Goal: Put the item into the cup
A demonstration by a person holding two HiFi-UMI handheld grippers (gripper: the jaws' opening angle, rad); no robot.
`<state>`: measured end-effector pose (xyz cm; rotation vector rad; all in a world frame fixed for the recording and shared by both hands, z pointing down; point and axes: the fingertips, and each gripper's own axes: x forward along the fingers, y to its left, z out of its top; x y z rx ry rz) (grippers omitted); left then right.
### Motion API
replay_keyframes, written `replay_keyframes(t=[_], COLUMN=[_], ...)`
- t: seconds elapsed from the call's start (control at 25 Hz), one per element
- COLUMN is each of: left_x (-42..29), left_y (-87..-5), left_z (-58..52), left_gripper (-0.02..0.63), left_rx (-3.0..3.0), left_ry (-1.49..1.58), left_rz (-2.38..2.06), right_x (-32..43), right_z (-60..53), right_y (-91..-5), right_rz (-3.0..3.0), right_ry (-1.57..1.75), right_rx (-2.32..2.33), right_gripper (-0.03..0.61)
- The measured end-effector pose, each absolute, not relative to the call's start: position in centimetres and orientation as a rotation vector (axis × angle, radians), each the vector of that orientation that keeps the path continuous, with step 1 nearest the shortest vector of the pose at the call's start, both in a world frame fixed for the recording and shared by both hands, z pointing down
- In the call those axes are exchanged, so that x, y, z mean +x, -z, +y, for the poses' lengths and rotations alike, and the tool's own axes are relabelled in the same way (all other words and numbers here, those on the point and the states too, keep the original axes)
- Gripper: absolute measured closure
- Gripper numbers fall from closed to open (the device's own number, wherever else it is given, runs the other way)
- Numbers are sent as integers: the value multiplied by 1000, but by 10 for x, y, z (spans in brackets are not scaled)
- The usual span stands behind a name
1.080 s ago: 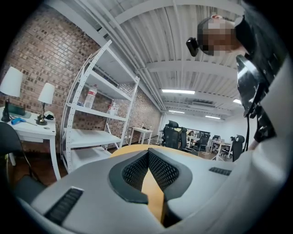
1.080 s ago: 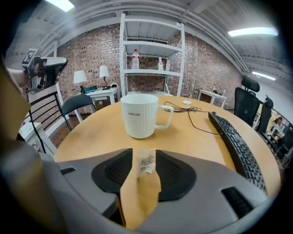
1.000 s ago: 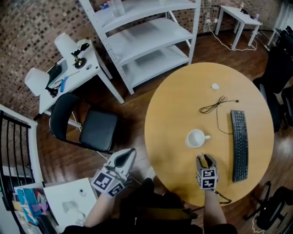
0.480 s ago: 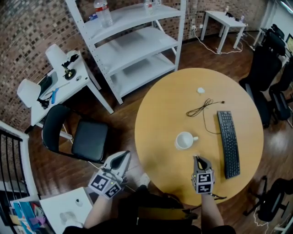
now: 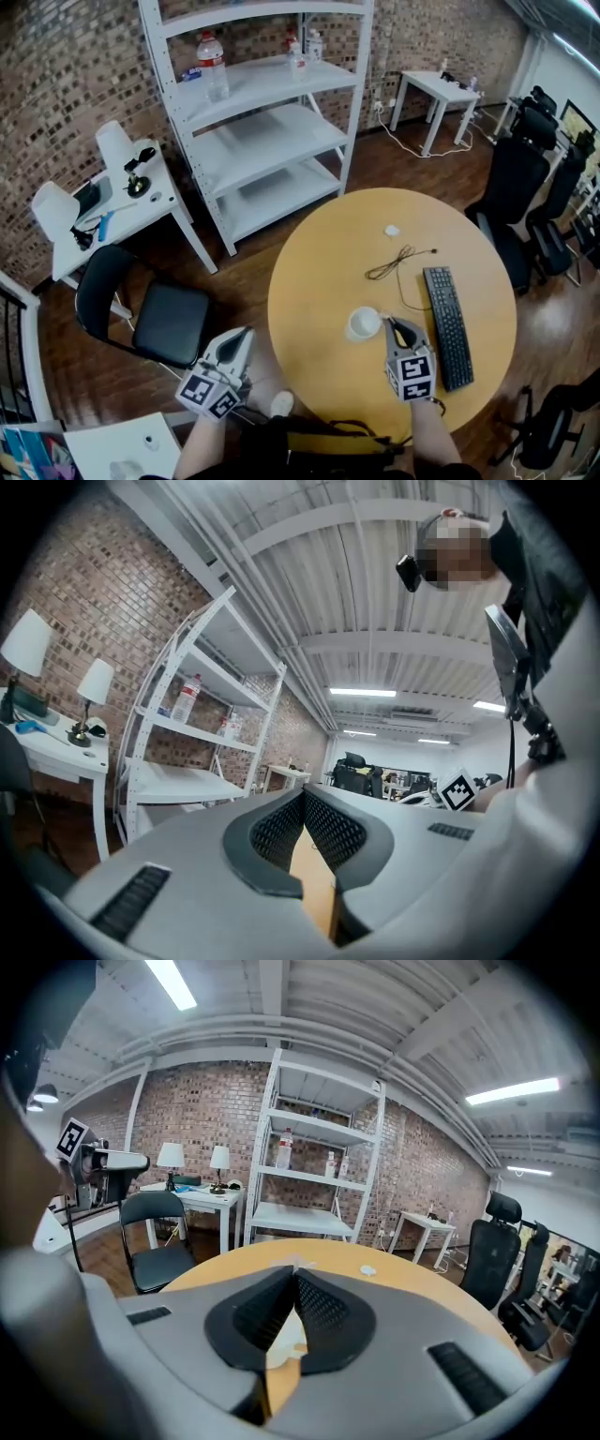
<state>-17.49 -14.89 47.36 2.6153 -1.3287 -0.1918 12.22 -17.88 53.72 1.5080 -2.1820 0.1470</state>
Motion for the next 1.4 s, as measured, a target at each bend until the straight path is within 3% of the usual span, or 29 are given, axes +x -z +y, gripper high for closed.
replay_keyframes(t=[0.36, 0.52, 0.96, 1.4], left_x=[-224, -225, -205, -109], left_y=[-491, -492, -479, -467], left_z=[-129, -128, -147, -165], left_gripper=[611, 611, 611, 611], left_rx=[2475, 2472, 2563, 2724], left_ry=[201, 188, 170, 217], left_rz=[-1473, -1467, -1388, -1042], right_x=[107, 99, 125, 194], right_z=[-196, -197, -182, -120], right_y=[-582, -593, -552, -481], right_rz=[-2170, -2171, -2241, -2296], right_ry=[-250, -289, -240, -111], right_rx=[1423, 1390, 1568, 1918], right_gripper=[563, 441, 440, 441])
